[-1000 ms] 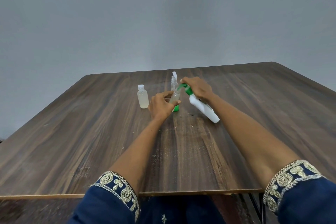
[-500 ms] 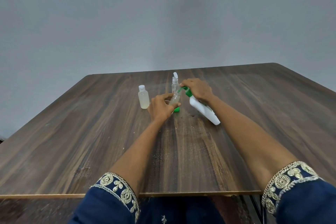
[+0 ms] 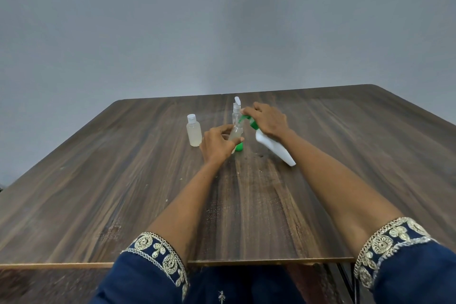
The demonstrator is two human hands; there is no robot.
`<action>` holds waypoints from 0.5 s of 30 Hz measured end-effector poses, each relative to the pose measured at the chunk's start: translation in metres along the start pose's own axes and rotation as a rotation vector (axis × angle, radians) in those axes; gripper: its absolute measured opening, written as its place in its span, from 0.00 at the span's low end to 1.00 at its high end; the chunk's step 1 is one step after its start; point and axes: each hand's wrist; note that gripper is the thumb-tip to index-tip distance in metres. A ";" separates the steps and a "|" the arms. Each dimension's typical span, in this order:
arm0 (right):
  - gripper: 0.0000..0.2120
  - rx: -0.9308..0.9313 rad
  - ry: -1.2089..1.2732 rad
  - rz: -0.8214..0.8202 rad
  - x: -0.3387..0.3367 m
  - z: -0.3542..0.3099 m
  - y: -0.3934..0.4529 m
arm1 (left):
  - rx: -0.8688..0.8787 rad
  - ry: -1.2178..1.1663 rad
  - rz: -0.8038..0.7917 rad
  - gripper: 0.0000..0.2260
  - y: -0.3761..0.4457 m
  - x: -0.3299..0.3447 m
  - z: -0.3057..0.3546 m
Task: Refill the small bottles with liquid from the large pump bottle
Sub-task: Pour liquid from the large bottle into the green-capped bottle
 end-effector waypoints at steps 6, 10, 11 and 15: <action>0.19 0.026 0.016 0.095 0.002 -0.002 0.000 | -0.020 0.017 -0.003 0.21 0.001 -0.002 0.002; 0.17 0.017 0.037 0.082 0.001 0.000 0.000 | -0.014 0.008 -0.002 0.21 0.001 0.000 0.005; 0.17 0.010 0.042 0.076 0.000 0.001 0.000 | -0.011 0.005 0.000 0.21 0.001 0.000 0.006; 0.19 0.025 0.063 0.056 -0.003 0.002 0.000 | -0.001 -0.008 0.008 0.21 0.003 0.001 0.007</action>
Point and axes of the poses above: each hand's wrist, its own y-axis towards the middle knuckle, its own x-axis out of the palm, z = x × y, and after that the axes turned 6 degrees about x, right-handed
